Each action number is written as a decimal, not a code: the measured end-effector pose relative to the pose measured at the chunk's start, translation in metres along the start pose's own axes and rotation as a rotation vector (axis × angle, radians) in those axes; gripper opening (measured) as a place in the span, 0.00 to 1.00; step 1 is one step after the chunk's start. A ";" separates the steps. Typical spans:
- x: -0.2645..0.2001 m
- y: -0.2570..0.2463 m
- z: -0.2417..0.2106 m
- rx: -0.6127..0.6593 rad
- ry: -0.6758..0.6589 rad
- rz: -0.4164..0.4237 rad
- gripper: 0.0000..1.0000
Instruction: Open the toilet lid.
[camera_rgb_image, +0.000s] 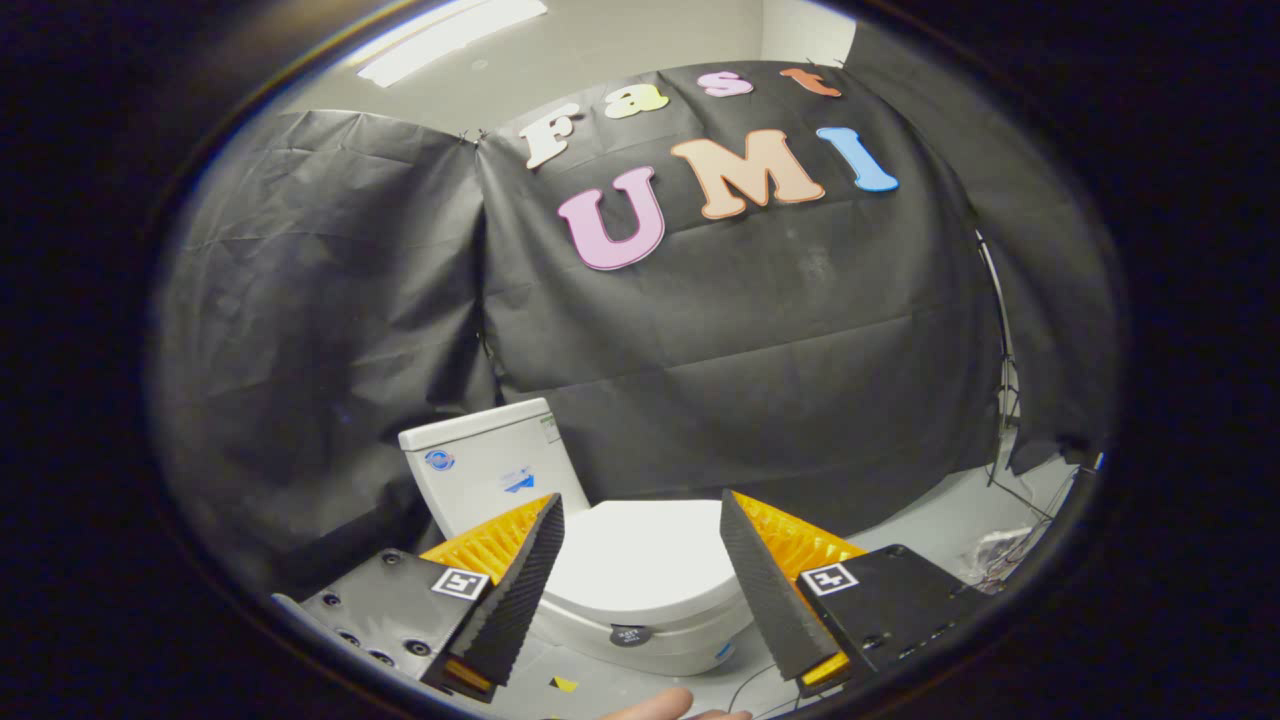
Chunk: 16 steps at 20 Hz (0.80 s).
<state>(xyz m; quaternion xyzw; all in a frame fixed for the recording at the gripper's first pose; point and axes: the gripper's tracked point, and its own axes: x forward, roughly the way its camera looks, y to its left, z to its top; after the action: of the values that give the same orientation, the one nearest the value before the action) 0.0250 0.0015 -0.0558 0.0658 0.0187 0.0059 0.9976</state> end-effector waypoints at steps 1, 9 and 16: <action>0.001 -0.001 -0.003 -0.003 -0.004 0.000 0.97; 0.028 -0.020 -0.068 0.394 -0.077 -0.024 0.97; 0.055 -0.001 -0.191 0.738 0.193 -0.068 0.95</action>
<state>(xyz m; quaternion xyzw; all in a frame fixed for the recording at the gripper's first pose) 0.0731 0.0264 -0.2467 0.4193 0.1155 -0.0279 0.9001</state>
